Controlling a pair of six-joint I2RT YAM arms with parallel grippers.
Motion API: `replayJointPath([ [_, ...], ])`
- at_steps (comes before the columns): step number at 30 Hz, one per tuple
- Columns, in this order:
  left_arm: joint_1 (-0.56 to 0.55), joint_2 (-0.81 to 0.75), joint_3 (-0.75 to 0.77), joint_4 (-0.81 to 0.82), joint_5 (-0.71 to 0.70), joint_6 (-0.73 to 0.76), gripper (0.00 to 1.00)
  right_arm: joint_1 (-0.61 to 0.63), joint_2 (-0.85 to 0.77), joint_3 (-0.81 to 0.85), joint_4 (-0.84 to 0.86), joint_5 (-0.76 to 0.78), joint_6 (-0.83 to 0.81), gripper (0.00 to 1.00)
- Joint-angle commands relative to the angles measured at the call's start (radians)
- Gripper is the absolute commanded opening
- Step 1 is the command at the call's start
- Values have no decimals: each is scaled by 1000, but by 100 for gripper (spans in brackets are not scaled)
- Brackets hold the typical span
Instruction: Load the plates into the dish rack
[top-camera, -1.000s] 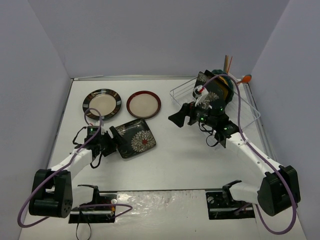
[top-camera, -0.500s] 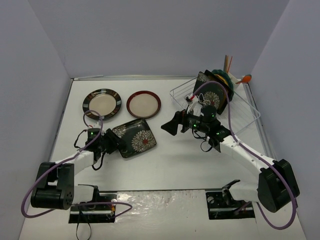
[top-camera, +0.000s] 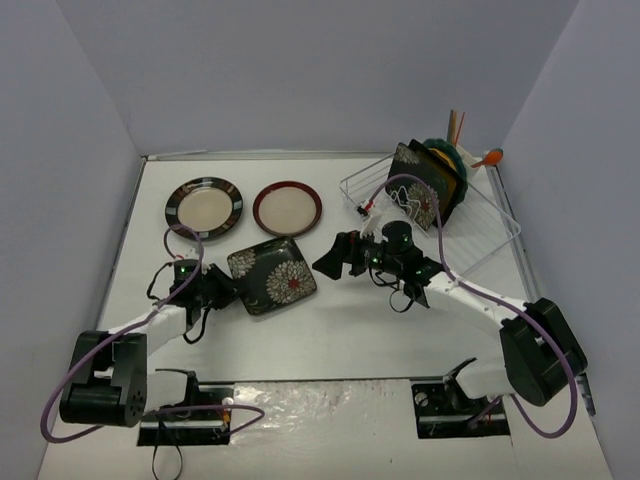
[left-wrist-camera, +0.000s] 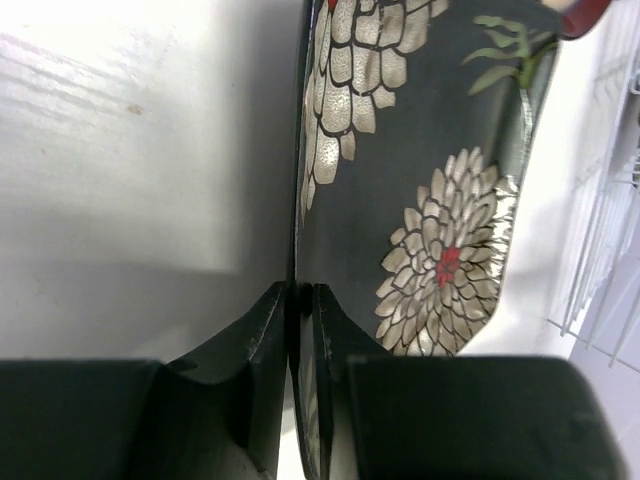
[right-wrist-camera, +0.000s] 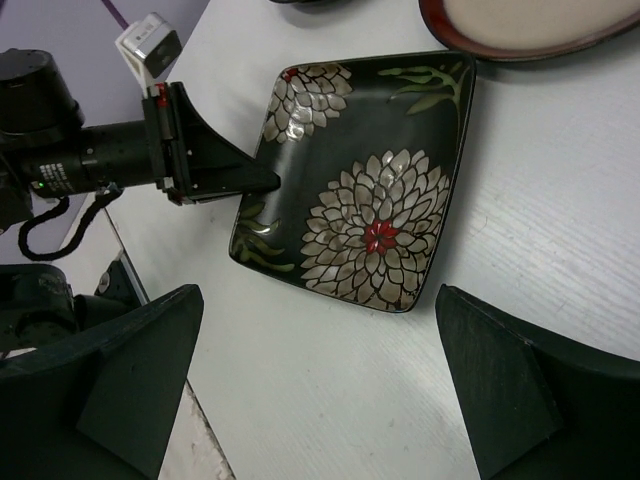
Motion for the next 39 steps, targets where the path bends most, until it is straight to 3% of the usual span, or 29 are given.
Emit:
replayJointPath([
  [1,-7,-112,31,-101,38,9,0,34,36,-16,136,56,88,99],
  [7,-7,-252,88,-214,73,-48,0,61,123,-17,183,72,170,99],
  [15,-6,-378,119,-230,78,-185,0,99,189,-33,243,145,303,99],
  [31,-7,-439,155,-146,222,-150,0,99,270,46,228,62,236,98],
  [39,-7,-430,169,-85,299,-125,0,99,323,129,219,-27,193,91],
])
